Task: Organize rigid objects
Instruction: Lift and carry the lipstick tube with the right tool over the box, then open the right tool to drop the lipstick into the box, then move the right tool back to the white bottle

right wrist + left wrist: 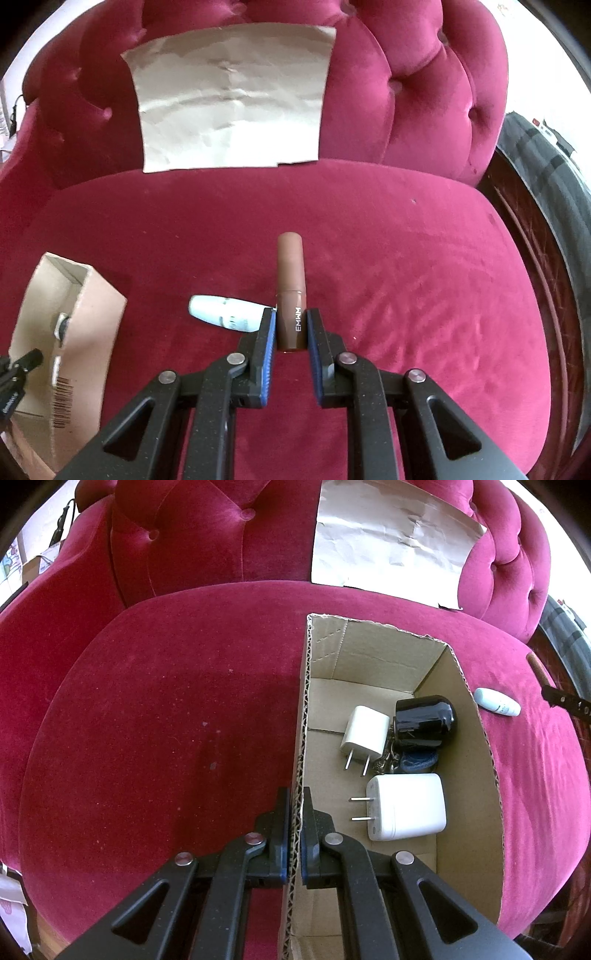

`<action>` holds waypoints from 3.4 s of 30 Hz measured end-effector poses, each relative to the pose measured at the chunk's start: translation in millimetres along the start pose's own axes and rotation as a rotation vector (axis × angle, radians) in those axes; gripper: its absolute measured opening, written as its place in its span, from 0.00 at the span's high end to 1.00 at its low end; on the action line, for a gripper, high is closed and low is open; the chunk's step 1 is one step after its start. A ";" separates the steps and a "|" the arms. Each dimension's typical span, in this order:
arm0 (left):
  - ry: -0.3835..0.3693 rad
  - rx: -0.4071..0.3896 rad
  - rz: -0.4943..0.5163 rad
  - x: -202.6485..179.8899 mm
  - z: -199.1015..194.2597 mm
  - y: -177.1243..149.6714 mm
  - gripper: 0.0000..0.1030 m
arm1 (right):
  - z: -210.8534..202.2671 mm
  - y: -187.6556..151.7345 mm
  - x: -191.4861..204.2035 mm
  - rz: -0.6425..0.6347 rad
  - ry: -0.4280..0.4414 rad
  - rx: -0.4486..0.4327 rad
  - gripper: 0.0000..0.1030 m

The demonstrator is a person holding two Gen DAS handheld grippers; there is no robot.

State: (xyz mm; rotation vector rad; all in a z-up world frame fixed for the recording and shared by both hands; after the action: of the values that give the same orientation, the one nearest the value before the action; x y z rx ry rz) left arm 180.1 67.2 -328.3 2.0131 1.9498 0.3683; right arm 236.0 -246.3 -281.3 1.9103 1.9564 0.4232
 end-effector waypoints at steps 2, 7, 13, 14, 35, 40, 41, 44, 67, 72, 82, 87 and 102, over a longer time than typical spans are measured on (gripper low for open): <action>0.000 0.000 0.000 -0.3 0.0 0.1 0.97 | -6.6 2.9 5.4 -0.005 0.012 -0.009 0.84; -0.001 0.000 -0.001 -0.1 -0.2 0.3 0.97 | -23.1 7.7 22.0 -0.028 0.039 -0.035 0.84; -0.001 0.000 -0.001 -0.1 -0.2 0.3 0.97 | -41.1 11.5 45.3 -0.060 0.080 -0.062 0.84; -0.001 0.000 -0.001 -0.2 -0.1 0.3 0.97 | -43.7 12.1 49.2 -0.065 0.087 -0.066 0.84; -0.001 0.000 -0.001 0.0 -0.6 0.4 0.97 | -70.6 13.3 127.5 -0.188 0.223 -0.086 0.84; -0.001 -0.001 0.000 -0.3 -1.1 0.7 0.97 | -72.7 8.7 144.4 -0.220 0.252 -0.073 0.84; 0.000 -0.001 0.000 -0.3 -1.1 0.6 0.97 | -72.8 7.5 148.7 -0.228 0.258 -0.070 0.84; -0.001 -0.001 -0.001 -0.3 -1.1 0.6 0.97 | -72.3 3.3 159.5 -0.248 0.273 -0.061 0.84; -0.001 -0.001 0.000 -2.7 -0.9 0.7 0.96 | -17.5 -29.6 212.5 -0.359 0.401 0.134 0.84; -0.001 -0.001 0.001 -2.6 -0.8 0.3 0.96 | -12.2 -30.0 214.9 -0.362 0.407 0.152 0.84; -0.001 -0.001 0.001 -2.9 0.1 0.4 0.96 | -16.8 -30.1 212.9 -0.374 0.381 0.123 0.69; 0.000 -0.001 0.000 -3.0 0.2 0.6 0.96 | -23.6 -24.4 204.7 -0.355 0.324 0.075 0.44; -0.004 -0.002 -0.001 -1.4 0.8 0.8 0.96 | -22.2 -14.7 185.7 -0.308 0.230 0.028 0.01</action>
State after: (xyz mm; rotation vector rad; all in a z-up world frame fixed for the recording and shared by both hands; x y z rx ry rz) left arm 181.1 65.8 -328.7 2.0097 1.9475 0.3659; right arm 210.8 -60.4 -278.6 1.5948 2.3689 0.5472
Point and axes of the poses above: each gripper's, at about its wrist camera, not at the fingertips, and z roughly the way its jaws point, x to its left, y to its top, the point moved 4 cm from there along z, roughly the way its jaws point, and after that the axes turned 7 degrees about x, right-handed, at the moved point
